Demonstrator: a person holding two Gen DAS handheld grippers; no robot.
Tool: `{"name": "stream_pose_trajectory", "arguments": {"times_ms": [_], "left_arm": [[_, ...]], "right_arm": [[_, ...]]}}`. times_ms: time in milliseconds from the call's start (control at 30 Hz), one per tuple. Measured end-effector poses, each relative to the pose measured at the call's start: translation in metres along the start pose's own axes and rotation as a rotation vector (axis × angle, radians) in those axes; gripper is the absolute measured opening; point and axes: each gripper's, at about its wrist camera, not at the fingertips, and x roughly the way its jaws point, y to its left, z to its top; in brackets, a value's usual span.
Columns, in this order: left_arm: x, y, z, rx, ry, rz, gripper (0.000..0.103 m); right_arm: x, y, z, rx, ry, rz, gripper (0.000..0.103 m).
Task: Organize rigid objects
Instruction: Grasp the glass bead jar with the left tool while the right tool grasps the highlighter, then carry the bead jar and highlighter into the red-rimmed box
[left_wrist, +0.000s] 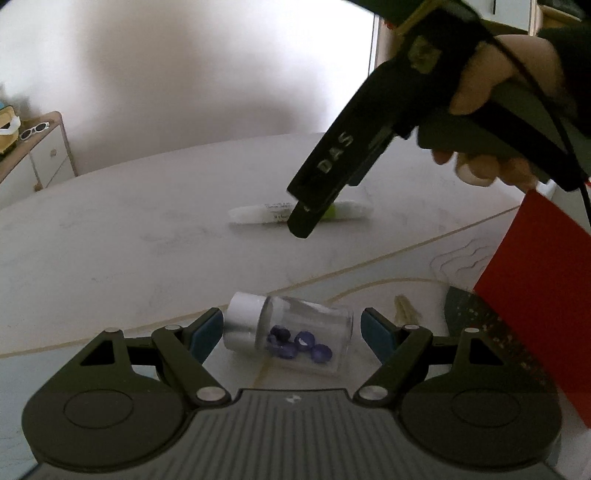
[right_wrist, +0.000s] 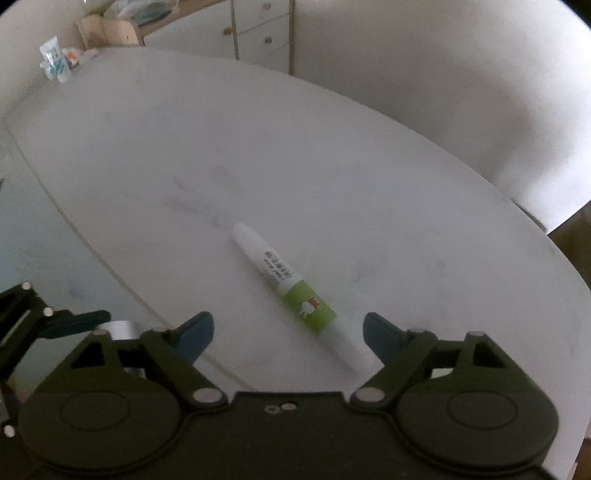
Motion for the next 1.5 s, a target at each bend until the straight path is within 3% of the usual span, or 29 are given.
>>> {"name": "stream_pose_trajectory", "arguments": {"times_ms": [200, 367, 567, 667, 833, 900, 1200, 1500], "left_arm": [[0.004, -0.002, -0.004, 0.009, -0.016, -0.004, 0.082], [0.006, 0.0, -0.006, 0.007, -0.03, -0.01, 0.081], [0.008, 0.001, -0.007, 0.003, -0.039, -0.015, 0.081], [0.008, 0.001, -0.009, 0.007, -0.038, -0.011, 0.073], [0.008, 0.0, -0.009, -0.005, -0.032, -0.009, 0.073], [0.008, -0.001, -0.009, -0.007, -0.026, -0.001, 0.073], [-0.005, -0.007, -0.015, -0.029, 0.0, -0.015, 0.073], [-0.038, -0.016, -0.021, -0.034, 0.009, -0.013, 0.073]], "right_arm": [[0.016, 0.003, -0.001, -0.022, 0.023, 0.005, 0.076], [0.016, -0.004, 0.001, 0.037, 0.02, 0.054, 0.073], [0.014, 0.006, -0.005, 0.022, 0.025, 0.047, 0.071], [0.01, 0.015, -0.008, 0.016, 0.019, 0.038, 0.06], [0.003, 0.031, -0.014, 0.008, 0.006, 0.01, 0.035], [0.0, 0.039, -0.018, 0.015, -0.004, -0.002, 0.019], [-0.014, 0.056, -0.047, 0.073, -0.01, -0.019, 0.017], [-0.06, 0.08, -0.085, 0.119, -0.052, 0.015, 0.016]]}}
